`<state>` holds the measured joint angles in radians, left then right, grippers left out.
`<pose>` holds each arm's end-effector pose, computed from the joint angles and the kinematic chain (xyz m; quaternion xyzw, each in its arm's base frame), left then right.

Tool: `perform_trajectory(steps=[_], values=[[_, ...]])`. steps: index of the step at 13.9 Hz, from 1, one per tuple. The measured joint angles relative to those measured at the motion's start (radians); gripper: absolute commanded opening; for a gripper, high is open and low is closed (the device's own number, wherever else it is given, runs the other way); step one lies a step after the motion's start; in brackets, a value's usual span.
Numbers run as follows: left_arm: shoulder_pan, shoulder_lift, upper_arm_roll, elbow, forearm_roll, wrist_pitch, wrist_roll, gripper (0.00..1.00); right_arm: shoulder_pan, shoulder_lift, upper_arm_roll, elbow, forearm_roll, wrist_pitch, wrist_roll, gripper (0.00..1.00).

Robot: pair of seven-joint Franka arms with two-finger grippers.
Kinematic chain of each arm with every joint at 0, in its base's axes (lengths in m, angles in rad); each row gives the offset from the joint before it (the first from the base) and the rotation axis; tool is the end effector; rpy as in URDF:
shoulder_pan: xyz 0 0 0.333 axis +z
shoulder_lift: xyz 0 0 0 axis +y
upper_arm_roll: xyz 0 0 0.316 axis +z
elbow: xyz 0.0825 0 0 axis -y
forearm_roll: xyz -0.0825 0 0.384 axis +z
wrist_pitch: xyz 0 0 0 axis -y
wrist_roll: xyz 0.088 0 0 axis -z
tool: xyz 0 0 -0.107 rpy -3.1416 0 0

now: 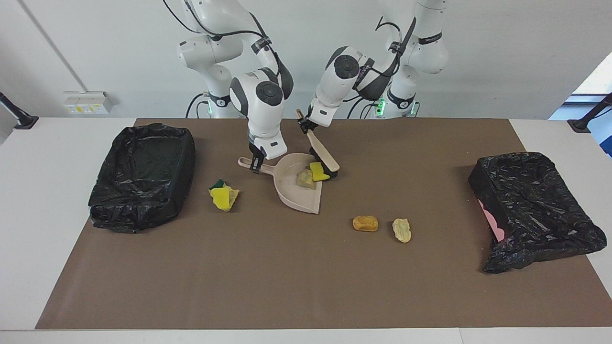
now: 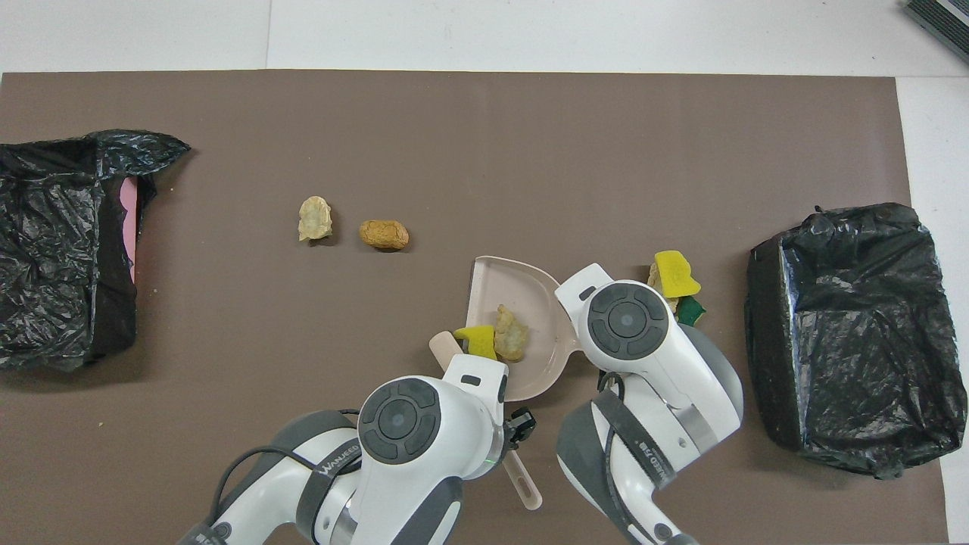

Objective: Sweep and dump trash in bin
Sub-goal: 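Sweep the remaining yellow sponge piece into the dustpan with the left gripper, then move the brush with the left gripper behind the far tan trash pieces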

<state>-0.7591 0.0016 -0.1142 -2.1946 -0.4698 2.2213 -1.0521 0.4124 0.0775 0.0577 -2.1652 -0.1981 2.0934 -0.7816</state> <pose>0.3328 -0.4195 0.3890 0.9562 0.2249 -0.1466 0.1169 0.4772 0.2315 0.3491 0.7718 0.6265 -0.0855 0.0671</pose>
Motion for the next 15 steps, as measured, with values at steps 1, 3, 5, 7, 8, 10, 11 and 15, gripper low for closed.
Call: perform_trajectory(steps=[1, 3, 5, 7, 8, 10, 11, 15], values=[[0.0, 0.011, 0.0, 0.022, 0.0, 0.0, 0.004, 0.0, 0.0, 0.0, 0.0, 0.0, 0.0, 0.0, 0.0, 0.0], [0.0, 0.025, 0.001, 0.052, 0.015, 0.0, 0.007, 0.0, 0.0, 0.0, 0.0, 0.0, 0.0, 0.0, 0.0, 0.0], [0.004, 0.036, 0.006, 0.074, 0.071, -0.005, 0.008, 0.0, 0.0, 0.0, 0.0, 0.0, 0.0, 0.0, 0.0, 0.0], [0.029, 0.04, 0.016, 0.085, 0.156, -0.043, 0.014, 0.0, 0.0, 0.0, 0.0, 0.0, 0.0, 0.0, 0.0, 0.0], [0.055, 0.04, 0.02, 0.091, 0.189, -0.079, 0.035, 0.0, 0.0, 0.0, 0.0, 0.0, 0.0, 0.0, 0.0, 0.0], [0.121, 0.04, 0.026, 0.121, 0.22, -0.16, 0.095, 0.0, 0.0, 0.0, 0.0, 0.0, 0.0, 0.0, 0.0, 0.0], [0.163, 0.04, 0.029, 0.14, 0.237, -0.195, 0.128, 0.0, 0.0, 0.0, 0.0, 0.0, 0.0, 0.0, 0.0, 0.0], [0.321, 0.043, 0.034, 0.168, 0.314, -0.239, 0.299, 0.0, 0.0, 0.0, 0.0, 0.0, 0.0, 0.0, 0.0, 0.0]])
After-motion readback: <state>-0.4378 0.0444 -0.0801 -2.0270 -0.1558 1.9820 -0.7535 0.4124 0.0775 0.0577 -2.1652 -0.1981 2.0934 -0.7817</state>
